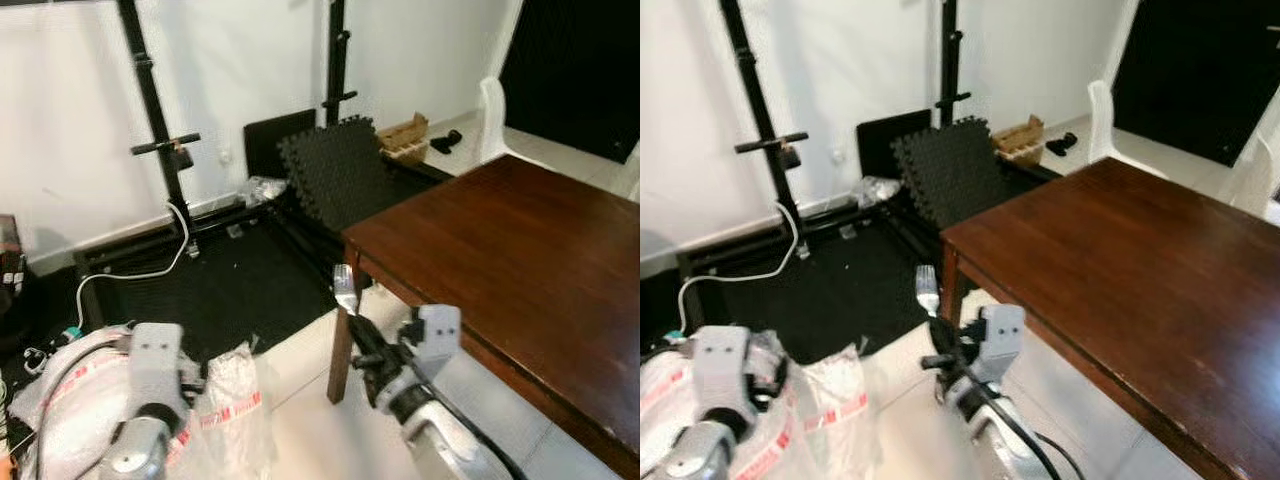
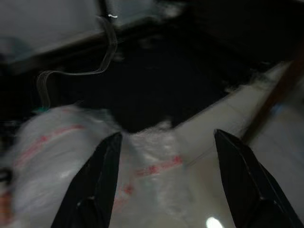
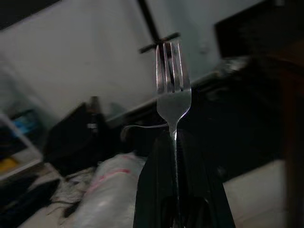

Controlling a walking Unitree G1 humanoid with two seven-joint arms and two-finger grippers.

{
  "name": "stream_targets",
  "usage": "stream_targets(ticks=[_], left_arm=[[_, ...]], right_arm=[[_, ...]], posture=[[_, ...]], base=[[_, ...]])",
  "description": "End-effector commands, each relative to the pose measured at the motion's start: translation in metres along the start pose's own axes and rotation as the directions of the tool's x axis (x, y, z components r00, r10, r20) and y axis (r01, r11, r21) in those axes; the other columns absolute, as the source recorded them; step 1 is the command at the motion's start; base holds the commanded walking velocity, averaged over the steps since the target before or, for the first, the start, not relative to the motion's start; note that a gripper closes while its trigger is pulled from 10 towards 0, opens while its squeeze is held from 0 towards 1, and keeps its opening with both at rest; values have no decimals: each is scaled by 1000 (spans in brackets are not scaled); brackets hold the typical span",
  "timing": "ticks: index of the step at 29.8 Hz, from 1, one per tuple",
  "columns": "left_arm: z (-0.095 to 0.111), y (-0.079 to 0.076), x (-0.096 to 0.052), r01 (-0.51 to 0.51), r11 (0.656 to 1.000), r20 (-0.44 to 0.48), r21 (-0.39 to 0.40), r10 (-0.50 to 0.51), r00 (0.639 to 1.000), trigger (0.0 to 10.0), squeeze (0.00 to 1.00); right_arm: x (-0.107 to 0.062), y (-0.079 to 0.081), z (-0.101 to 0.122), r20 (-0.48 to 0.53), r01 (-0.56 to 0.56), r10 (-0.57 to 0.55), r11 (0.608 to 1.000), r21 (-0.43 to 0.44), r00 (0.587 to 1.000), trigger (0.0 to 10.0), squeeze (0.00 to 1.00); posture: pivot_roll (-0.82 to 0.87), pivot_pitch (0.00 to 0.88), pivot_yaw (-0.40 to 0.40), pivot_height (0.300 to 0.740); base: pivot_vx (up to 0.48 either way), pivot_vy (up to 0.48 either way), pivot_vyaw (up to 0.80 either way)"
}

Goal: Setting the table

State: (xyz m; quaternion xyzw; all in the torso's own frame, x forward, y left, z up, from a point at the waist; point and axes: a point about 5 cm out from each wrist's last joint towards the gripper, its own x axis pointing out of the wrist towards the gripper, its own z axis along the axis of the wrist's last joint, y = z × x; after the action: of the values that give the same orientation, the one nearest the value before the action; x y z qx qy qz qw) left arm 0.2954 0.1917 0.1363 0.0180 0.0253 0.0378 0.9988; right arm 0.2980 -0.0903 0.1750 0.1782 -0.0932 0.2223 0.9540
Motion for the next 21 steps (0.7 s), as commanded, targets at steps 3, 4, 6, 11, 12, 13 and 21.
stream_targets(ticks=[3,4,6,11,12,13,21], left_arm=[[-9,1,-3,-10,1000,-38,6,10,999,10000,0],[-9,1,-3,-11,1000,-39,6,11,999,10000,0],[-10,1,-3,-12,1000,-40,6,12,999,10000,0],[-10,1,-3,-14,1000,-42,6,14,999,10000,0],[-10,1,-3,-14,1000,-42,6,14,999,10000,0],[-10,1,-3,-14,1000,-43,6,14,999,10000,0],[-11,1,-3,-15,1000,-45,6,15,999,10000,0]], right_arm=[[-3,0,-6,-25,1,-1,1000,9,1000,10000,0],[-3,0,-6,-26,1,-1,1000,9,1000,10000,0],[-3,0,-6,-27,1,0,1000,8,1000,10000,0],[-4,0,-6,-29,1,-1,1000,8,1000,10000,0],[-4,0,-6,-29,1,-1,1000,8,1000,10000,0],[-4,0,-6,-30,1,-1,1000,8,1000,10000,0],[-4,0,-7,-31,1,0,1000,8,1000,10000,0]], posture=[[48,130,43,740],[48,130,43,740],[48,132,43,740],[48,133,43,740],[48,133,43,740],[48,134,43,740],[48,135,44,740]], base=[[0,0,731],[0,0,731],[0,0,731],[0,0,731],[0,0,731],[0,0,731],[0,0,731]])
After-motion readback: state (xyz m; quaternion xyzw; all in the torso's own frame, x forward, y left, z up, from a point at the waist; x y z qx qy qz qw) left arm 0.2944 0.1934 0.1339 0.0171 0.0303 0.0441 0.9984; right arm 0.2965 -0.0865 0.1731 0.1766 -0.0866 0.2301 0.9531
